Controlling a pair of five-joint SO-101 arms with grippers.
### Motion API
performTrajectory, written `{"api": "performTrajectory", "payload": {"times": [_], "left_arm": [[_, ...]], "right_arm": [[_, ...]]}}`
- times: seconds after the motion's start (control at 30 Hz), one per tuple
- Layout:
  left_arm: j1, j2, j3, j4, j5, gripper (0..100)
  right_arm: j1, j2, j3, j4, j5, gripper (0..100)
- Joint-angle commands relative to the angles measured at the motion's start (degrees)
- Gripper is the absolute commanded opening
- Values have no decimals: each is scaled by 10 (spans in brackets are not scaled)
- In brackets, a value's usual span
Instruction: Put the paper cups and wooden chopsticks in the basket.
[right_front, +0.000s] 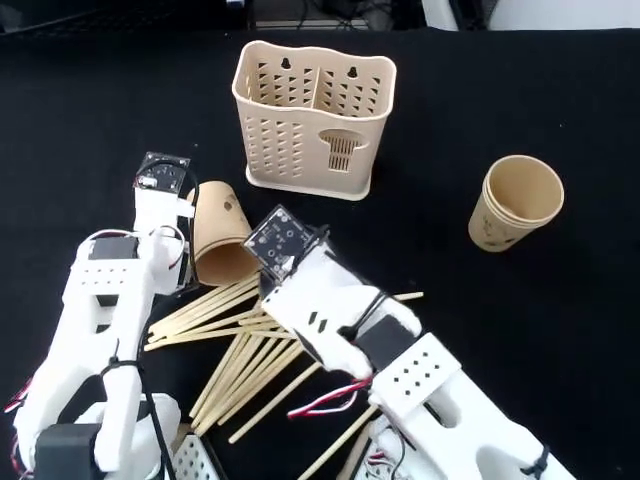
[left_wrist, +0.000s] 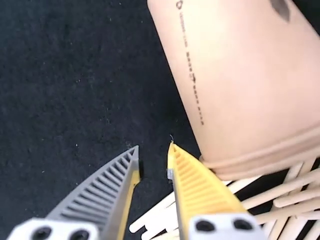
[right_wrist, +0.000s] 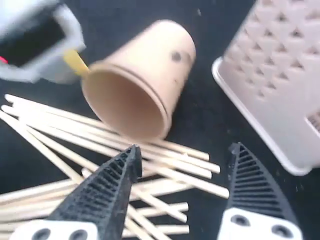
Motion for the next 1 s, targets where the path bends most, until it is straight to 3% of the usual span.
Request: {"api": "performTrajectory", "payload": {"times": [0.0, 0.43, 0.77, 0.97], "left_arm": [[8, -18, -3, -8, 5, 109], [8, -19, 0, -5, 5, 109], [5, -19, 0, -4, 5, 109], [6, -19, 0, -4, 5, 109]], "right_arm": [[-7, -7, -5, -30, 0, 290], [-55, 14, -9, -78, -1, 290], [-51, 204, -34, -195, 3, 290], [5, 313, -117, -195, 4, 290]]}}
